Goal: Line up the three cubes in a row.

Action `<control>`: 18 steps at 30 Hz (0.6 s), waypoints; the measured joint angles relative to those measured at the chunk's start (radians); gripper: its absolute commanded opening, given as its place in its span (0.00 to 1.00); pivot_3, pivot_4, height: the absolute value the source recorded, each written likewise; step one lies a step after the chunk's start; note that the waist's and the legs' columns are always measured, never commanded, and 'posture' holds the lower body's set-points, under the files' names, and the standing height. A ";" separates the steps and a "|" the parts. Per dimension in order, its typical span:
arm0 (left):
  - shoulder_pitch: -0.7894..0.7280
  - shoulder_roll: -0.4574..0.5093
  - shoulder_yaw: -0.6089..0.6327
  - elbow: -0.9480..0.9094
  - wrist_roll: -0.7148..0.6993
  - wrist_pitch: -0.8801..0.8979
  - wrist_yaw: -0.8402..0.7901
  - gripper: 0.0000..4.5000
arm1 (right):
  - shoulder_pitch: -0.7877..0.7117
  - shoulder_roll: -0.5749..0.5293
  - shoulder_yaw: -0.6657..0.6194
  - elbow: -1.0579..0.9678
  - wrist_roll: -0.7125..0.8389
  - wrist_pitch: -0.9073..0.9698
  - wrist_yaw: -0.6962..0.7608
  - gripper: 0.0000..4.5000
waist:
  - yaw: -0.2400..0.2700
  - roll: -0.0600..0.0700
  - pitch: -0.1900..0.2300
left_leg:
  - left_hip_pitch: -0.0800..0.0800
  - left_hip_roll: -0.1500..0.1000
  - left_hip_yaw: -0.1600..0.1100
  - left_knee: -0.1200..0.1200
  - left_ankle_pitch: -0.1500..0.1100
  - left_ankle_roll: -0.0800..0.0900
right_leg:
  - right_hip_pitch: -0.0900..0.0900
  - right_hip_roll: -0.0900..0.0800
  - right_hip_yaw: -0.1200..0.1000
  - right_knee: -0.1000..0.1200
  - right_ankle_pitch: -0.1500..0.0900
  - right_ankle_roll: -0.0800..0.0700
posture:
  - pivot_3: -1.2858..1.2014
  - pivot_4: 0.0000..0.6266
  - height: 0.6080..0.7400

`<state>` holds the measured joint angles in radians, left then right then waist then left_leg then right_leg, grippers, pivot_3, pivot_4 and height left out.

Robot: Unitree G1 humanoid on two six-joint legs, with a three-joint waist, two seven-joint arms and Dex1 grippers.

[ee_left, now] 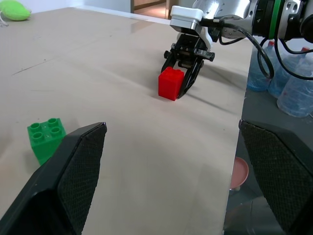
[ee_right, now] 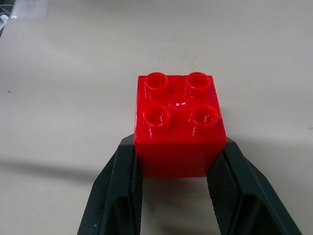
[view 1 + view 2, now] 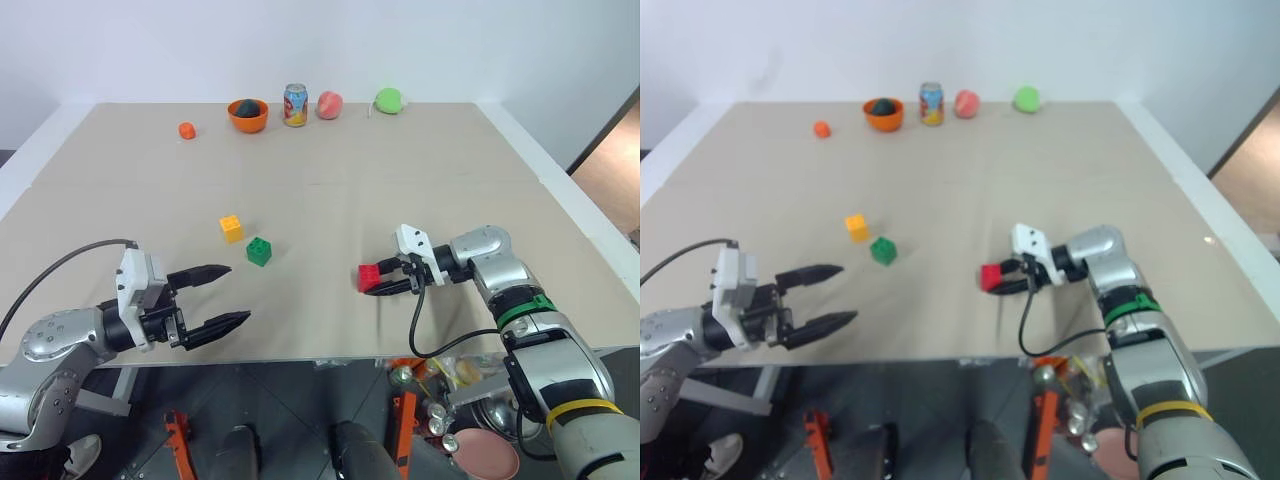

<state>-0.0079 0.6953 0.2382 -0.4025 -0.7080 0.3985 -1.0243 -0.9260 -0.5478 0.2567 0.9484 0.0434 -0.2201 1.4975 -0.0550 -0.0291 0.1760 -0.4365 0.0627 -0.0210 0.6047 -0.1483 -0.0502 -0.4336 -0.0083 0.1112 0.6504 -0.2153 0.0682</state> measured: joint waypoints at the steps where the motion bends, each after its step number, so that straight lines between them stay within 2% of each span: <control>1: 0.000 -0.001 -0.001 0.000 0.000 0.000 0.000 1.00 | -0.006 0.003 0.000 0.017 -0.010 -0.007 -0.014 0.57 | 0.000 0.000 0.000 | 0.001 0.000 0.000 0.000 0.000 0.000 | 0.000 0.000 0.000 0.000 0.000 0.000 | 0.52 0.24 1.00; 3: 0.001 -0.001 -0.001 0.000 0.001 -0.001 0.000 1.00 | -0.016 0.006 0.000 0.035 -0.016 -0.014 -0.034 0.67 | -0.001 0.000 0.000 | 0.001 0.000 0.000 0.000 0.000 0.000 | 0.001 0.000 0.000 0.000 0.000 -0.001 | 0.52 0.24 1.00; 7: 0.000 -0.003 -0.003 0.000 0.002 -0.003 0.008 1.00 | -0.034 0.012 -0.001 0.063 -0.033 -0.038 -0.068 0.97 | -0.003 0.000 0.000 | 0.004 0.000 0.000 0.000 0.000 0.000 | 0.004 0.000 0.000 0.000 0.000 -0.001 | 0.52 0.24 1.00; 15: -0.007 -0.010 -0.007 0.000 0.002 -0.007 0.019 1.00 | -0.049 0.018 -0.029 0.063 -0.032 -0.009 -0.052 0.99 | -0.004 0.000 0.000 | 0.007 0.000 0.000 -0.001 0.000 -0.001 | 0.008 0.000 0.000 0.000 -0.001 -0.001 | 0.52 0.24 1.00; 17: -0.014 -0.016 -0.007 0.015 0.002 -0.006 0.027 1.00 | -0.048 0.016 -0.061 -0.028 0.020 0.081 -0.010 0.99 | -0.006 0.002 0.002 | 0.007 0.000 0.000 -0.001 0.000 -0.001 | 0.008 0.000 0.000 0.000 -0.001 -0.001 | 0.52 0.24 1.00; 18: -0.022 -0.016 -0.006 0.041 0.003 -0.007 0.033 1.00 | -0.039 0.003 -0.081 -0.147 0.078 0.177 0.013 0.99 | -0.007 0.004 0.003 | 0.007 0.000 0.000 -0.001 0.000 -0.001 | 0.008 0.000 0.000 0.001 -0.001 -0.001 | 0.52 0.24 1.00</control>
<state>-0.0299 0.6789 0.2323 -0.3616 -0.7049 0.3920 -0.9912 -0.9655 -0.5450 0.1761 0.8010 0.1213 -0.0431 1.5109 -0.0623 -0.0252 0.1787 -0.4295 0.0627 -0.0214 0.6039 -0.1483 -0.0509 -0.4259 -0.0083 0.1112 0.6513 -0.2163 0.0674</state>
